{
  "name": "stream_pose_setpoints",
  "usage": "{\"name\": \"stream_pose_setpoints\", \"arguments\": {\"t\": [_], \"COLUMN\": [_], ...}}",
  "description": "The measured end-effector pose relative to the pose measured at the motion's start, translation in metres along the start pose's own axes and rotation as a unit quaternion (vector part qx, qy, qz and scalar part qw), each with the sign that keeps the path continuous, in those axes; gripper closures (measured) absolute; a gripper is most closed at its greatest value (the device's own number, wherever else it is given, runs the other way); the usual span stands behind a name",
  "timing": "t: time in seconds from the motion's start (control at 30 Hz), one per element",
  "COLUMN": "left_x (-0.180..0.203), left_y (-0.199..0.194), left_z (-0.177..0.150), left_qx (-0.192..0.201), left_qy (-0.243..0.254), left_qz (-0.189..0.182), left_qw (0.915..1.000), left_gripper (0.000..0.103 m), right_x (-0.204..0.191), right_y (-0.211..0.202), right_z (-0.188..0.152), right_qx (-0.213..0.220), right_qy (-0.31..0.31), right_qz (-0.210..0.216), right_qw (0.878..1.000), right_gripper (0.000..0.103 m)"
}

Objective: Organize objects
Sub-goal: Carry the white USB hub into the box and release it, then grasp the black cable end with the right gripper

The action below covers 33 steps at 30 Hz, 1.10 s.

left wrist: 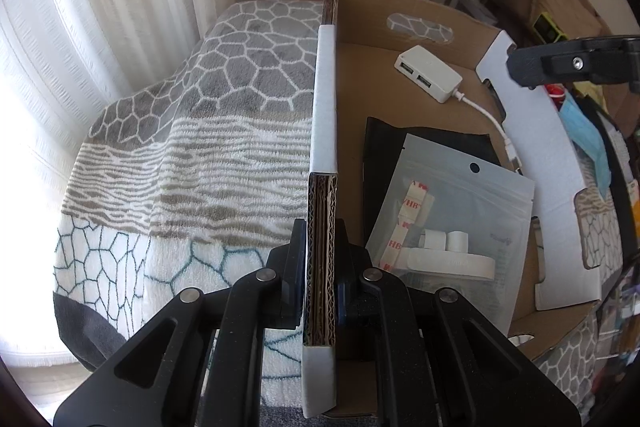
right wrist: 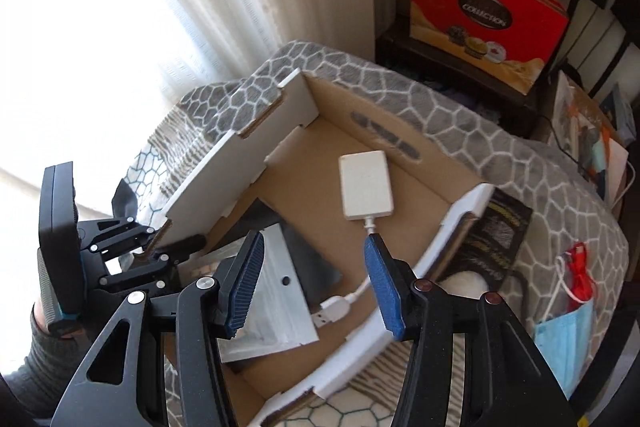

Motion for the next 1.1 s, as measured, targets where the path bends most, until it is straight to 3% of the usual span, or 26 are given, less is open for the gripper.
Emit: {"name": "stream_pose_setpoints", "arguments": {"t": [0.27, 0.5, 0.63, 1.1], "left_x": [0.0, -0.001, -0.001, -0.002], "left_y": [0.001, 0.001, 0.001, 0.002], "left_z": [0.0, 0.0, 0.0, 0.0], "left_qx": [0.0, 0.0, 0.0, -0.002], "left_qy": [0.001, 0.002, 0.001, 0.002], "left_qz": [0.002, 0.005, 0.005, 0.011], "left_qw": [1.0, 1.0, 1.0, 0.9999], "left_gripper": [0.092, 0.092, 0.092, 0.092], "right_x": [0.08, 0.135, 0.157, 0.175], "right_y": [-0.042, -0.039, -0.017, 0.022], "right_z": [-0.008, -0.025, -0.038, -0.066], "right_qx": [0.023, 0.025, 0.0, -0.035], "right_qy": [0.049, 0.086, 0.098, 0.094], "right_qz": [-0.089, -0.133, -0.145, -0.166], "right_qw": [0.995, 0.987, 0.985, 0.981], "right_gripper": [0.047, 0.048, 0.065, 0.087]}}
Point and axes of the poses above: each gripper's, at about its wrist camera, not at the fingertips, and y roughly the way its jaws point, x to its right, z to its top, the point moved 6 cm from there along y, roughly the way its jaws point, and after that the axes turned 8 degrees about y, right-handed, at the moved point
